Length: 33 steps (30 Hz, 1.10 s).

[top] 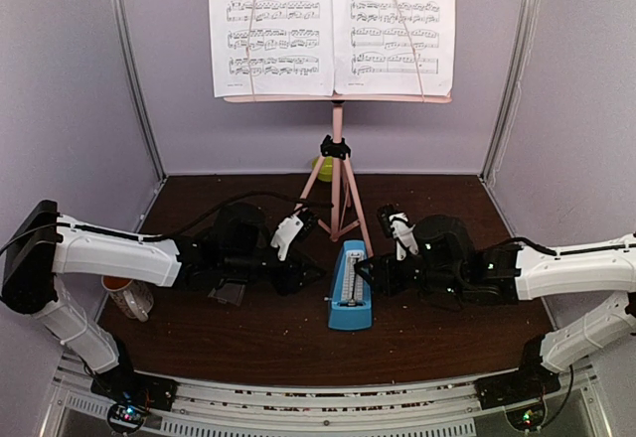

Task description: Set up the instrument practice props

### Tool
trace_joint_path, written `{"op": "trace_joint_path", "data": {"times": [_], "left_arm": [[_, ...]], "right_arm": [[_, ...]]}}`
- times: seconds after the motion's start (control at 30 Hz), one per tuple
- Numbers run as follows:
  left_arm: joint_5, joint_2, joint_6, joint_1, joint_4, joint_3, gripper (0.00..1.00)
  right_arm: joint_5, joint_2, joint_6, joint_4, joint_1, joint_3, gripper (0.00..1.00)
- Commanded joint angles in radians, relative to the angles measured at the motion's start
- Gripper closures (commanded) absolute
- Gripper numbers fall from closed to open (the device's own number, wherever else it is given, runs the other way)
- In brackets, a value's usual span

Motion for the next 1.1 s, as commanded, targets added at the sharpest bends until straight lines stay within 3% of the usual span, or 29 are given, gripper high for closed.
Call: {"op": "trace_joint_path", "data": {"times": [0.0, 0.23, 0.63, 0.93, 1.07], "left_arm": [[0.009, 0.006, 0.021, 0.002, 0.004, 0.024, 0.62], [0.013, 0.009, 0.019, 0.003, 0.004, 0.023, 0.62], [0.014, 0.011, 0.020, 0.003, 0.007, 0.020, 0.62], [0.011, 0.010, 0.018, 0.003, 0.012, 0.018, 0.62], [0.009, 0.010, 0.019, 0.003, 0.011, 0.020, 0.62]], "right_arm": [[0.052, -0.031, 0.013, 0.004, 0.000, -0.015, 0.55], [0.050, -0.058, 0.025, 0.006, -0.001, -0.053, 0.62], [0.031, -0.079, 0.026, 0.008, 0.011, -0.067, 0.62], [0.056, -0.066, 0.035, -0.015, 0.033, -0.037, 0.35], [0.085, -0.061, 0.045, -0.033, 0.044, -0.019, 0.30]]}}
